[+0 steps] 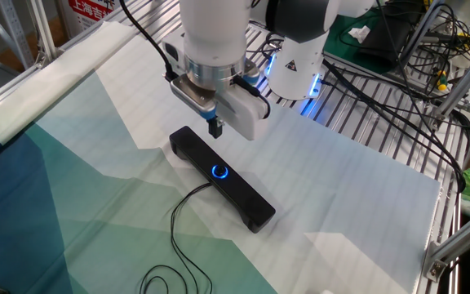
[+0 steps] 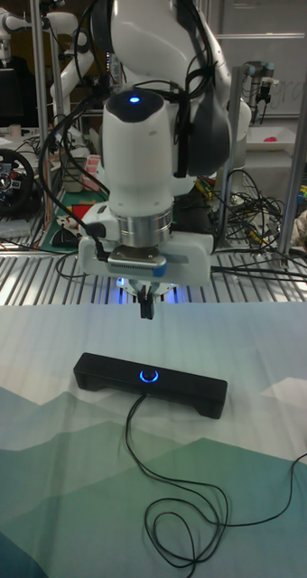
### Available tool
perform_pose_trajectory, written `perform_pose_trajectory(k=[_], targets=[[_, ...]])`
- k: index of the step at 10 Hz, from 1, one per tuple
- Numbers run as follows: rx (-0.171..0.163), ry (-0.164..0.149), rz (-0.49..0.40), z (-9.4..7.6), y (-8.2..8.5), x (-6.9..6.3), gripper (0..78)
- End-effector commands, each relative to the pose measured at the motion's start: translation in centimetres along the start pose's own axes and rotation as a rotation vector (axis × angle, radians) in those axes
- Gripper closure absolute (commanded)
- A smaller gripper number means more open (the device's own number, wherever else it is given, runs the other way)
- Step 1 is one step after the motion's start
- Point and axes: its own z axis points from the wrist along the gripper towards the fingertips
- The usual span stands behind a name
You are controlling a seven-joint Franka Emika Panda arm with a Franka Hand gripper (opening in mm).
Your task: Turn the knob to increase the volume of the speaker
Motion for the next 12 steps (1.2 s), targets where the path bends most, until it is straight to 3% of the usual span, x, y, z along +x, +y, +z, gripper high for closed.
perform_pose_trajectory(k=[1,4,5,6,10,12], targets=[[-0.003,-0.004,0.005,1.6,0.3,-0.6,77.6],[-0.008,-0.008,0.015,3.9,0.5,-1.3,77.6],[-0.008,-0.008,0.015,3.9,0.5,-1.3,77.6],[-0.012,-0.023,0.025,5.5,0.8,-1.1,77.6],[-0.028,-0.072,0.038,9.7,1.1,-0.5,77.6],[-0.036,-0.073,0.038,11.0,1.0,-0.3,77.6]])
